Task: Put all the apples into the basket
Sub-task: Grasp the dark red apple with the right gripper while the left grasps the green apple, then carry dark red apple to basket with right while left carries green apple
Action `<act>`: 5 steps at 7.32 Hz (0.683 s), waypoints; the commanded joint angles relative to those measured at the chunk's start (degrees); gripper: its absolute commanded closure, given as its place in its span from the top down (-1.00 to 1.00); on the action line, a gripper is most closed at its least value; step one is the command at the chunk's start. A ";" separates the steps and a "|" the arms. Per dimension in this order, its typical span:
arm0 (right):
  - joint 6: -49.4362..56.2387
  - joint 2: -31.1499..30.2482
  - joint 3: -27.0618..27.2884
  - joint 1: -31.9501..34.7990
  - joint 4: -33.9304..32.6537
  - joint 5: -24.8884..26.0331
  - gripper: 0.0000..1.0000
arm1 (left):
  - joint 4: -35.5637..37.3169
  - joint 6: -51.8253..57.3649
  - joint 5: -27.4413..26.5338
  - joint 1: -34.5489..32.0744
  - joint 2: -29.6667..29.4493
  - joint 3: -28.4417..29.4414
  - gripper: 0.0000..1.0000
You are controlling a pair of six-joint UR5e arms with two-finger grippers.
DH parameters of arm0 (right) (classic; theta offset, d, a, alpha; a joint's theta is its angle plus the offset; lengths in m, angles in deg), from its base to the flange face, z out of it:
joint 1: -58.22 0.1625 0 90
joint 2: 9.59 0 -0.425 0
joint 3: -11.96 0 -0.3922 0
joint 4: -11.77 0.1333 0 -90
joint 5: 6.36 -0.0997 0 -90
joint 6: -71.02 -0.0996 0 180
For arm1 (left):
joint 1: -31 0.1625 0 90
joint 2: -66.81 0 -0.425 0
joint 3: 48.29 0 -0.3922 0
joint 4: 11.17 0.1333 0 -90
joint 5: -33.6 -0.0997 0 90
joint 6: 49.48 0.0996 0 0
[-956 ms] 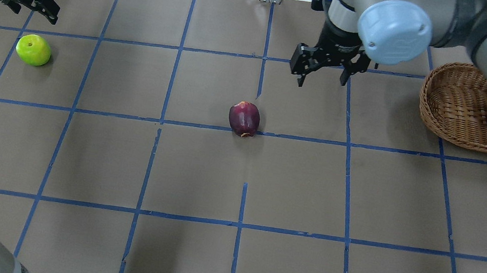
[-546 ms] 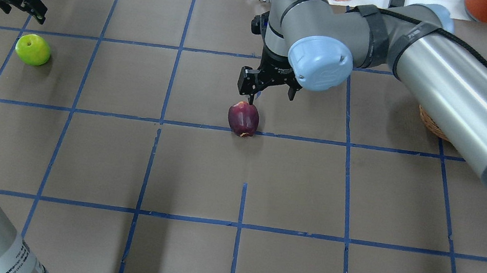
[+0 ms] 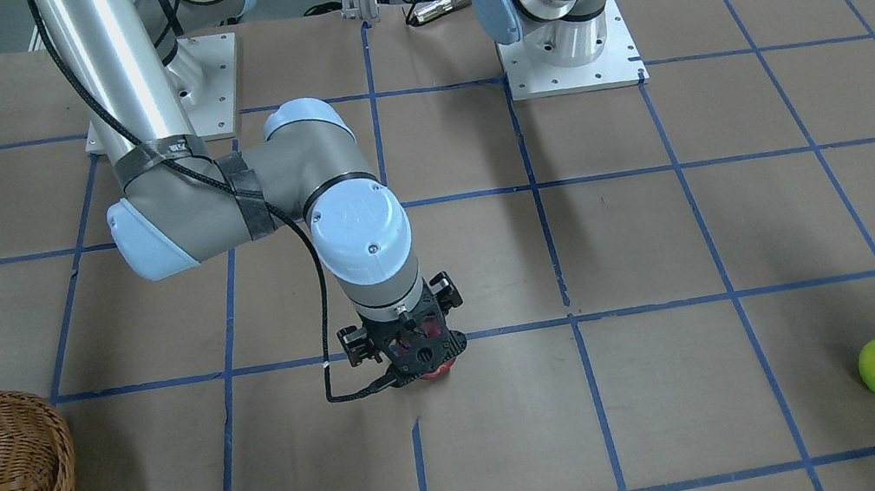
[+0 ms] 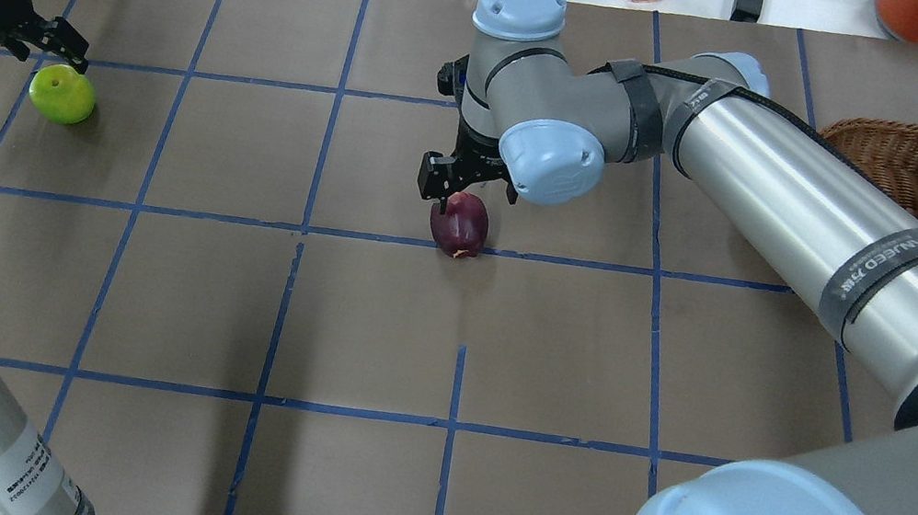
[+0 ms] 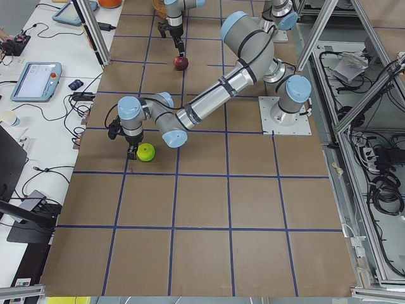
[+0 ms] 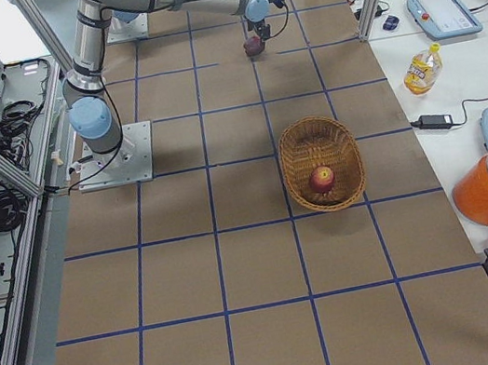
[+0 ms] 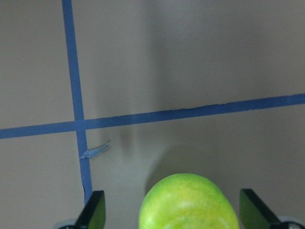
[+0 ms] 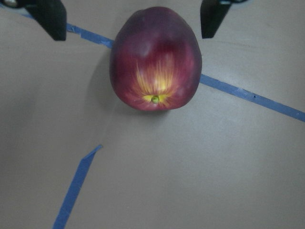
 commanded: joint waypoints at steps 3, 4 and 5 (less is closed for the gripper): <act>-2.71 2.85 0.11 0.12 -2.78 -3.60 1.00 | -4.28 -1.00 1.02 1.74 -0.11 -2.16 1.00; -3.06 4.25 0.02 0.12 -4.88 -3.51 1.00 | -4.46 -1.00 1.19 2.79 -0.11 -2.16 1.00; -3.06 5.40 0.11 0.12 -6.47 -3.51 1.00 | -4.46 -0.65 1.45 2.89 -0.19 -2.25 1.00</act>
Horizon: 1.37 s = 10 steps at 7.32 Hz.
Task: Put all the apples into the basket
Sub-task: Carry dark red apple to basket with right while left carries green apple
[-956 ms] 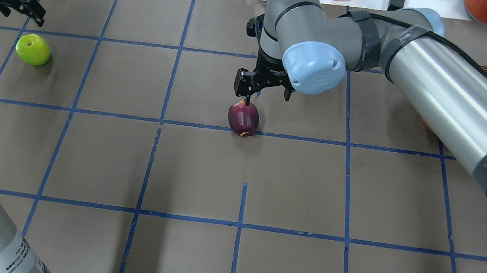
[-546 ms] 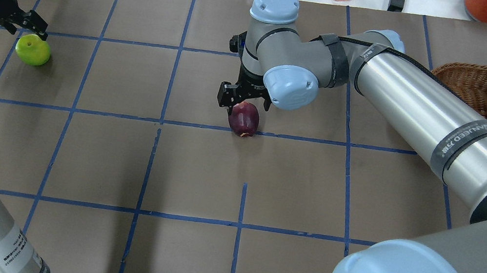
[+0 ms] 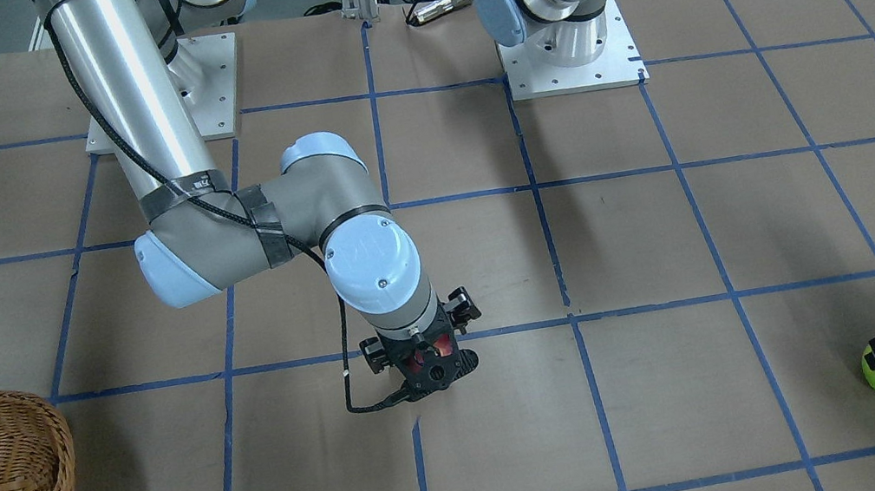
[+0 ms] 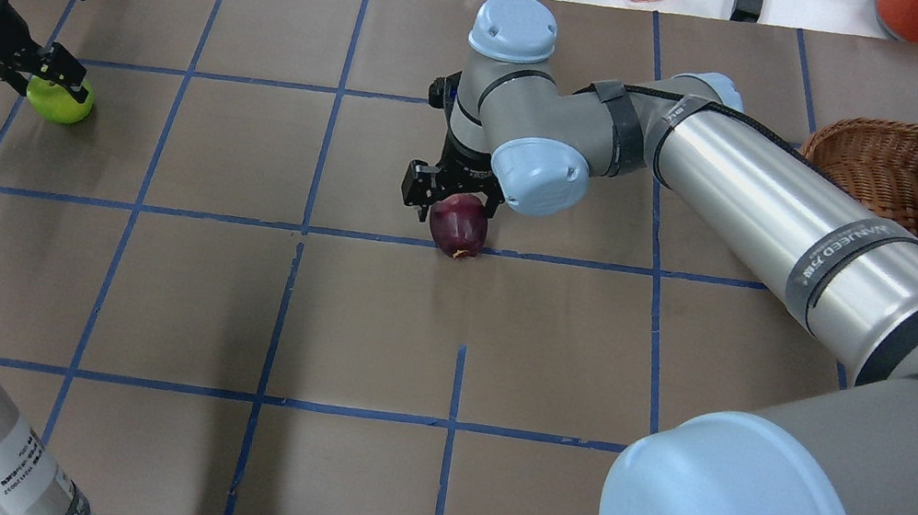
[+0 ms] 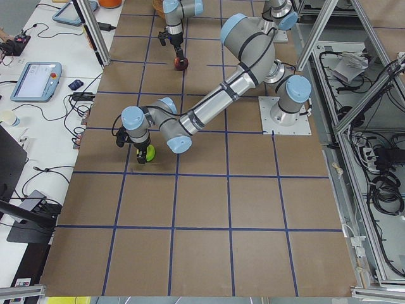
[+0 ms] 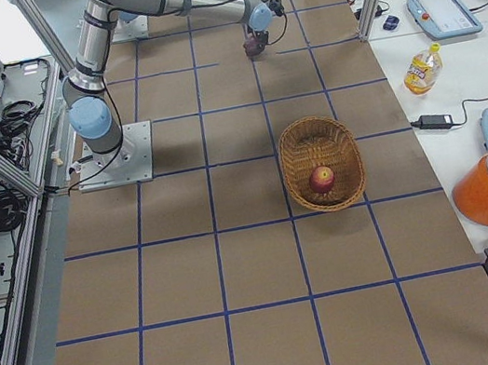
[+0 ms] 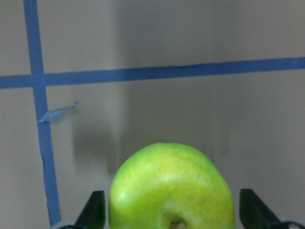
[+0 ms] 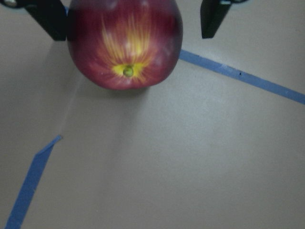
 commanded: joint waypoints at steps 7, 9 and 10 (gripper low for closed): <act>3.70 -12.24 -3.12 -18.82 13.61 6.62 -1.00 | -10.78 -21.91 1.22 -17.09 13.02 -4.79 -1.00; 10.33 -13.50 -2.43 -30.71 14.33 6.98 -1.00 | -9.10 -32.20 1.39 -28.08 17.68 -9.46 -1.00; 18.31 -13.24 -2.25 -35.20 13.89 8.28 -1.00 | 0.56 -39.31 1.13 -34.40 17.44 -11.92 -1.00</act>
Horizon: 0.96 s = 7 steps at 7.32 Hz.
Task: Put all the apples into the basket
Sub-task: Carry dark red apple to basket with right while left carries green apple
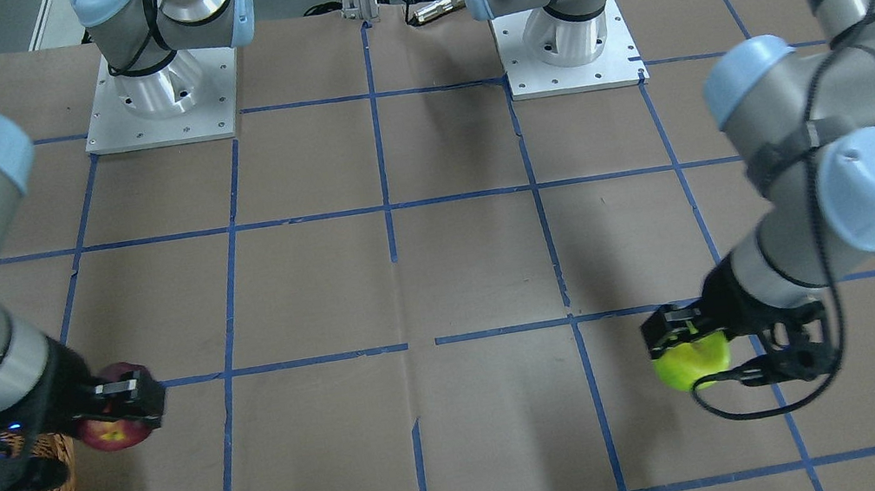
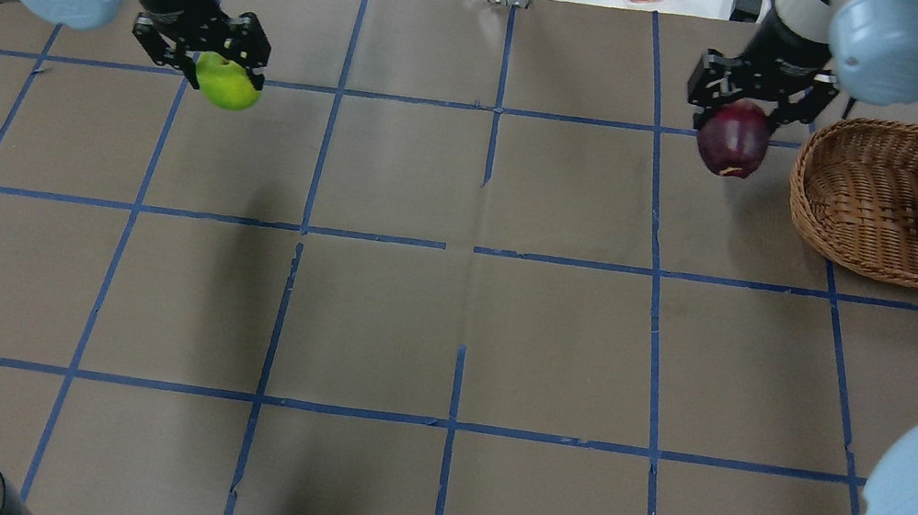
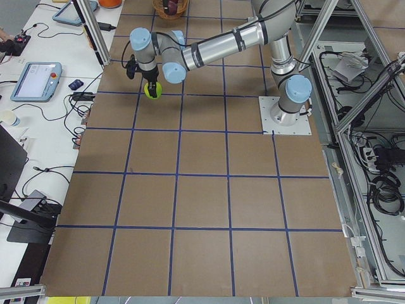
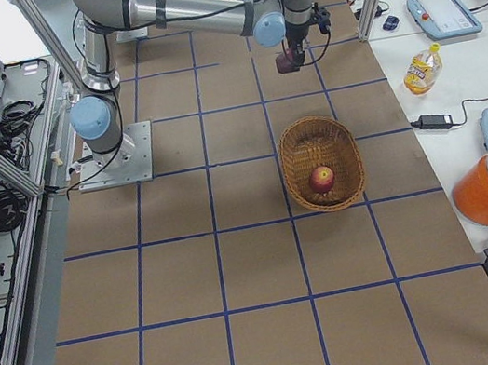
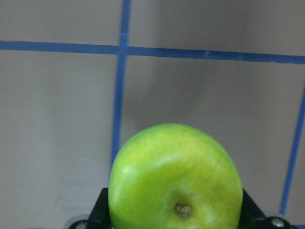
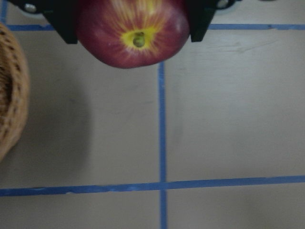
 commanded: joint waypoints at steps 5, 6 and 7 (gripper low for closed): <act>24.41 8.51 0.38 -15.76 -9.68 7.40 -1.00 | 16.83 -36.67 0.10 -22.56 -6.30 -7.22 -1.00; 23.99 9.84 0.29 -15.77 -10.32 7.32 -1.00 | 16.84 -39.13 0.28 -23.88 -7.10 -7.32 -0.83; 23.72 10.72 0.37 -15.77 -10.32 7.23 -0.93 | 16.84 -40.46 0.11 -25.11 -7.54 -7.23 -0.67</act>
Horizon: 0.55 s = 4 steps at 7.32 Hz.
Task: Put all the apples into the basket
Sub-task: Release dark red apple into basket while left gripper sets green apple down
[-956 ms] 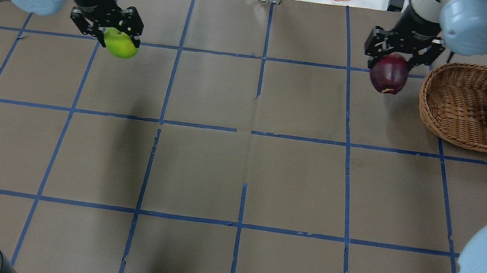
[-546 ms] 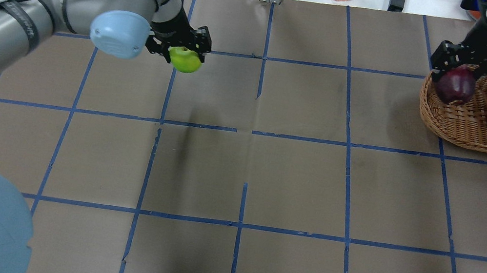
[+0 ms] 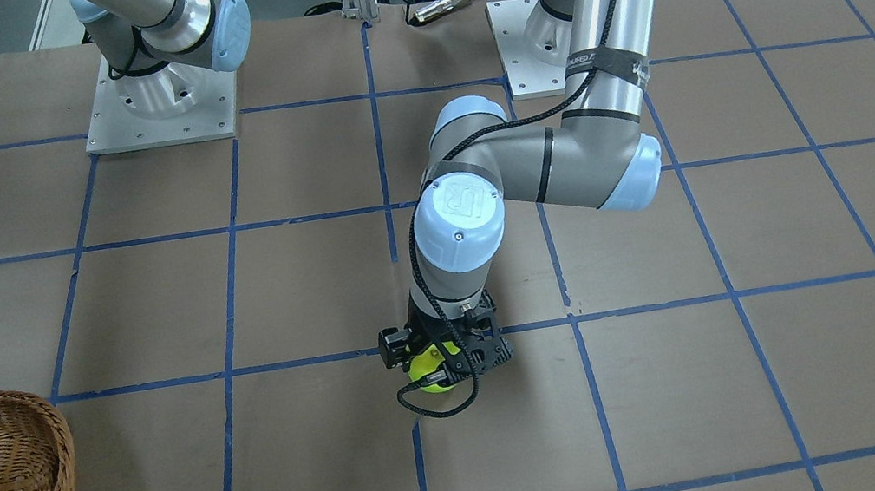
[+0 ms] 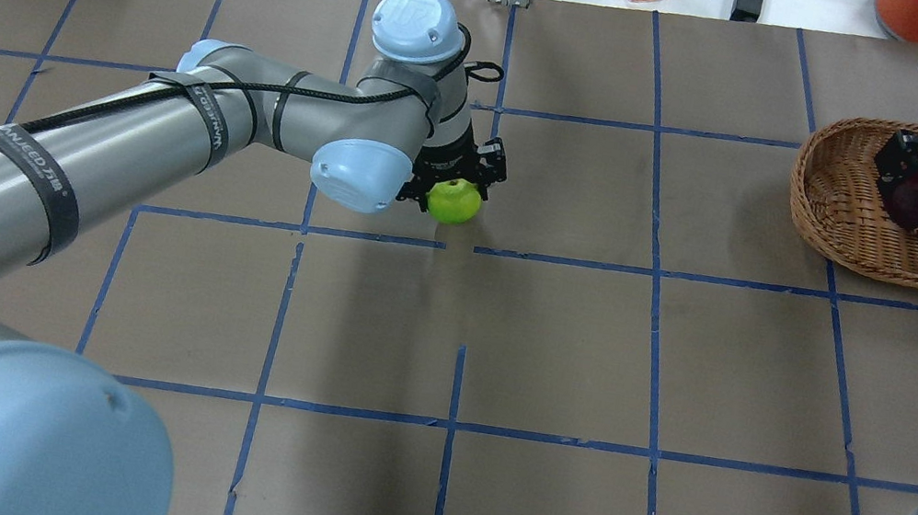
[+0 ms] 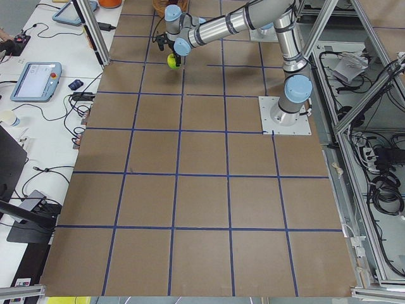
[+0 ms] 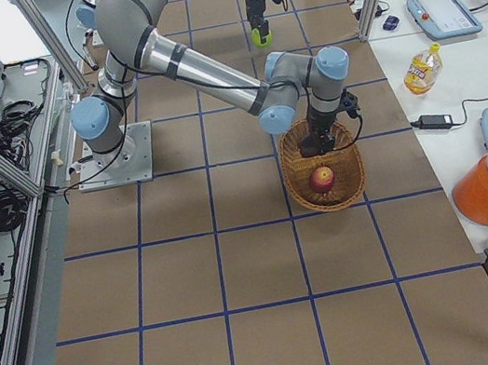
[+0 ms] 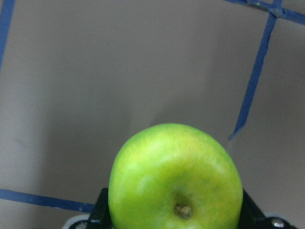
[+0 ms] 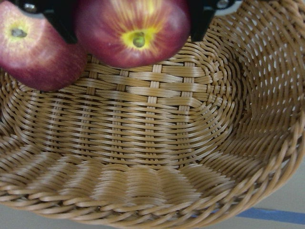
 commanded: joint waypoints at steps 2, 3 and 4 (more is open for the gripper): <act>0.73 2.89 -0.67 -1.09 -0.82 -0.15 -0.43 | 0.00 -4.38 1.24 -3.01 -1.09 -0.14 1.00; 0.46 3.25 -0.76 -1.18 -0.82 -0.06 0.00 | -0.26 -3.86 0.99 -4.58 -0.40 -0.23 1.00; 0.72 3.16 -0.76 -1.36 -0.82 0.03 0.84 | -0.35 -3.16 0.73 -4.51 0.74 -0.23 1.00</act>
